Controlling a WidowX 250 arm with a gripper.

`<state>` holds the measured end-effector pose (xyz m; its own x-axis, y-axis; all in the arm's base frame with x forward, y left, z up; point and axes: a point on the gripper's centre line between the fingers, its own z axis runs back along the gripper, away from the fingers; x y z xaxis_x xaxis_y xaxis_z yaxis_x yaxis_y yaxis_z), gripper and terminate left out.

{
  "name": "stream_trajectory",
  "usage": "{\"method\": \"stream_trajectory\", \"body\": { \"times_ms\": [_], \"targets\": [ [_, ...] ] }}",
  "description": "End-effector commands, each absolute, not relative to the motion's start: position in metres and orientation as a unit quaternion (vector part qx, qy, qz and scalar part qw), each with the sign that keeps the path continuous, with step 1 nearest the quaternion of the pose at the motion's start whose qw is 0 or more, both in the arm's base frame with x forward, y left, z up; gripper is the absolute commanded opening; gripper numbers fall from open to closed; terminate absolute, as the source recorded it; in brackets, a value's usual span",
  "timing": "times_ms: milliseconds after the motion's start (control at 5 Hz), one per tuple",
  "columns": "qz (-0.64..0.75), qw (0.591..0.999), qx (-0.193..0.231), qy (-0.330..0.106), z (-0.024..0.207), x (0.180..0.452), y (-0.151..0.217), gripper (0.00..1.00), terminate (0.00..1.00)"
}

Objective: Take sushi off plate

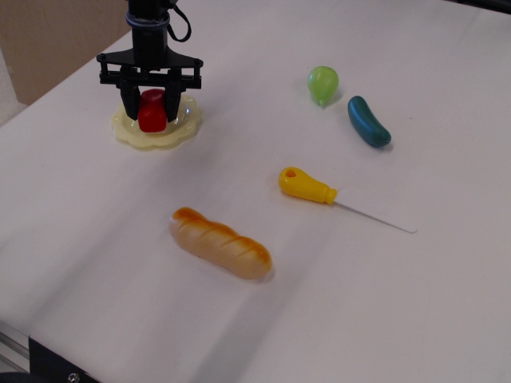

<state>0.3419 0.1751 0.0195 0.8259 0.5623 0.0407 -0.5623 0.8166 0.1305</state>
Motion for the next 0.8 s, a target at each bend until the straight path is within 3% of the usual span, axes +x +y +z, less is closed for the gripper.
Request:
{"method": "stream_trajectory", "body": {
  "times_ms": [0,200,400,600],
  "targets": [
    [0.301,0.942,0.132,-0.065,0.072,0.345,0.180,0.00,0.00],
    [0.292,0.943,0.130,-0.088,0.088,0.346,0.172,0.00,0.00],
    [0.267,0.951,0.120,-0.095,0.091,0.349,0.153,0.00,0.00],
    [0.211,0.970,0.081,-0.093,0.083,0.357,0.114,0.00,0.00]
  ]
}}
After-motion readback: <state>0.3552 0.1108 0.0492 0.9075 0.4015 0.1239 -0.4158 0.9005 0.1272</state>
